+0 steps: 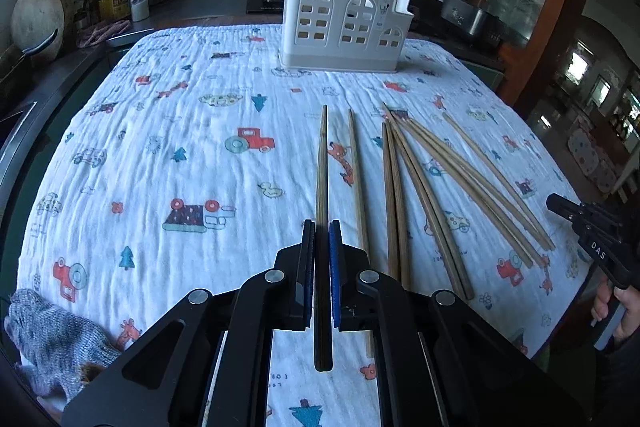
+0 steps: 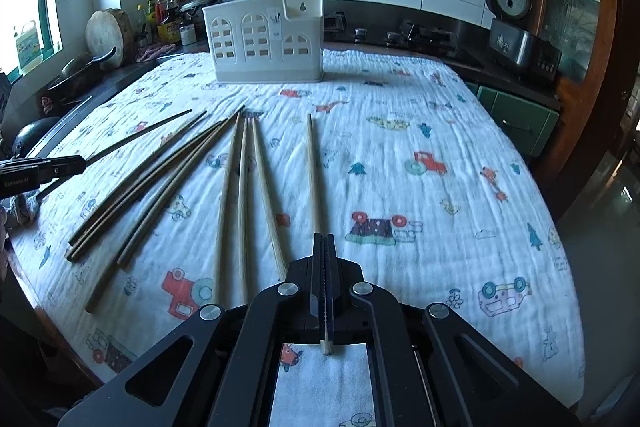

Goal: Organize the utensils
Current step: 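Lift the held chopstick with the left gripper while the right gripper lifts its chopstick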

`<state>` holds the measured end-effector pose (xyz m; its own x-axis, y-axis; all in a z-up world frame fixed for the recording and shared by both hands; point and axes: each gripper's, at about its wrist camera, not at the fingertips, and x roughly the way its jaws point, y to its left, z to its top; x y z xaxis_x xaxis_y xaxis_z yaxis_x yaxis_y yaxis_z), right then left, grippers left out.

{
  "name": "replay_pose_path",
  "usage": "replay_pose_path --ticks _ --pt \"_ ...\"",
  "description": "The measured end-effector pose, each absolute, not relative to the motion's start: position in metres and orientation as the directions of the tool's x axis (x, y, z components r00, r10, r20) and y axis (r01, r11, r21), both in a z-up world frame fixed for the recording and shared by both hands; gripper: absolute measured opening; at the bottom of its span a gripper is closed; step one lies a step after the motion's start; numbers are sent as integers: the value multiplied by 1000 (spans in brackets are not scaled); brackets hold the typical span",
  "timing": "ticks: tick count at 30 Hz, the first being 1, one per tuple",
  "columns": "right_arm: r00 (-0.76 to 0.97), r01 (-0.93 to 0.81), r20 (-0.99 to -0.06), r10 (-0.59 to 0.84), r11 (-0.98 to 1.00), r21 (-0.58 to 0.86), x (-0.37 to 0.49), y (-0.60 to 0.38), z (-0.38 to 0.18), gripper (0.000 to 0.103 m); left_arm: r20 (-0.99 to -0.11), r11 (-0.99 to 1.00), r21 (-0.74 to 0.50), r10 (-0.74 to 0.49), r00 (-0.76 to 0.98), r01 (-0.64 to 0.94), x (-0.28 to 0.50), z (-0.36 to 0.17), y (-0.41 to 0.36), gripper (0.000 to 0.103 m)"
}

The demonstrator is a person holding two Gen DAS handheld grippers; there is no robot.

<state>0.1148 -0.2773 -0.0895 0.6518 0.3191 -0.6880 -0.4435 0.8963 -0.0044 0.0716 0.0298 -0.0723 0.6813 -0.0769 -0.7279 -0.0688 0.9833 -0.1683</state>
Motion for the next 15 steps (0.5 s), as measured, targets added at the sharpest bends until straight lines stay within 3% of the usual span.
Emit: replay_pose_path --ticks 15 --pt "619 -449 -725 301 893 -13 120 -269 -111 10 -704 985 -167 -91 704 -40 69 -57 35 6"
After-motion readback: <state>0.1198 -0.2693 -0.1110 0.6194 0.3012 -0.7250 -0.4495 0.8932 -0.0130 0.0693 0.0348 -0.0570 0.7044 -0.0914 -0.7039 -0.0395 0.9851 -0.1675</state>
